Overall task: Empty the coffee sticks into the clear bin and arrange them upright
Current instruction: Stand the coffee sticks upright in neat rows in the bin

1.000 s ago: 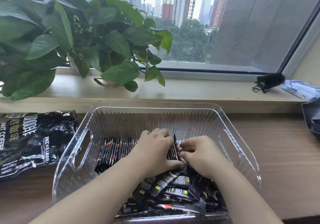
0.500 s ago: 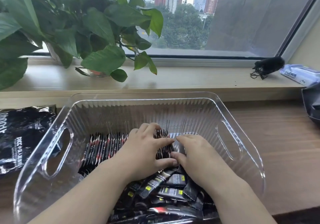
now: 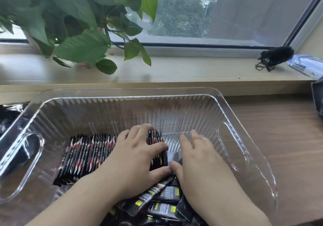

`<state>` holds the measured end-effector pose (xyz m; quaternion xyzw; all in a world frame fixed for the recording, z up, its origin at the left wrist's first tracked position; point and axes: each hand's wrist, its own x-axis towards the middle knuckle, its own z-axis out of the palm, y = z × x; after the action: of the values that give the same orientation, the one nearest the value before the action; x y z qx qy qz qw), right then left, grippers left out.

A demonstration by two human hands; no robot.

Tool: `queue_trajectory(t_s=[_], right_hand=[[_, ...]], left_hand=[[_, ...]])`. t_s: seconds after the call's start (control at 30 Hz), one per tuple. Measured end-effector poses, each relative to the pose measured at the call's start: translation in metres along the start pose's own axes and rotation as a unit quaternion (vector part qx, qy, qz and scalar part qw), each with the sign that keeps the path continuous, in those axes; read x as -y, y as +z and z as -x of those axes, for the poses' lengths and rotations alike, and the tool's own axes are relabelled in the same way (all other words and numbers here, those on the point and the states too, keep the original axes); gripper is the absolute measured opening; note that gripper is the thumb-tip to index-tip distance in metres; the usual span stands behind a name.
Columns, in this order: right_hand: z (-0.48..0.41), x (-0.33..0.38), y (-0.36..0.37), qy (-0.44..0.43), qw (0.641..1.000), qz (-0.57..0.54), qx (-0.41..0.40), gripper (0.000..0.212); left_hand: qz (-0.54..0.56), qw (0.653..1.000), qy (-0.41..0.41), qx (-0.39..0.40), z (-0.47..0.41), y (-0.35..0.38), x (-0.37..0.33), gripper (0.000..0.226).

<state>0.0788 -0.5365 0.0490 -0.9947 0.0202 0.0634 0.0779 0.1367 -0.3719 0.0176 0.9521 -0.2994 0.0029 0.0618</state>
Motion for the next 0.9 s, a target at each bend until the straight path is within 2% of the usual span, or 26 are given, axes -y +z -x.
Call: queue_trajectory(t_s=[0.13,0.23,0.37,0.5,0.6,0.73,0.8,0.9], right_hand=[[0.002,0.001,0.009,0.021,0.999,-0.001,0.044,0.065],[0.002,-0.002,0.009,0.045,0.999,-0.025,0.014,0.057],[0.000,-0.006,0.010,0.056,0.996,-0.054,-0.031,0.028],[-0.004,-0.008,0.012,0.053,0.995,-0.057,-0.067,0.017],[-0.002,-0.006,0.002,0.040,0.991,-0.082,-0.097,0.017],[0.015,-0.007,-0.042,0.032,0.984,-0.108,-0.140,0.032],[0.027,-0.005,-0.062,0.017,0.990,-0.095,-0.107,0.037],[0.036,-0.002,-0.073,-0.009,1.000,0.006,-0.021,0.038]], left_hand=[[-0.022,0.999,0.001,-0.043,-0.001,0.012,0.003,0.054],[-0.036,0.998,0.004,-0.058,0.000,0.015,0.004,0.055],[-0.033,0.998,-0.003,-0.046,0.000,0.015,0.004,0.056],[-0.032,0.998,-0.005,-0.048,0.001,0.016,0.003,0.056],[-0.025,0.999,-0.005,-0.044,0.001,0.014,0.003,0.056],[-0.011,1.000,-0.005,-0.020,0.001,0.012,0.003,0.061],[-0.003,1.000,-0.003,-0.010,0.002,0.009,0.002,0.063],[-0.004,1.000,-0.004,0.019,0.002,0.002,-0.001,0.068]])
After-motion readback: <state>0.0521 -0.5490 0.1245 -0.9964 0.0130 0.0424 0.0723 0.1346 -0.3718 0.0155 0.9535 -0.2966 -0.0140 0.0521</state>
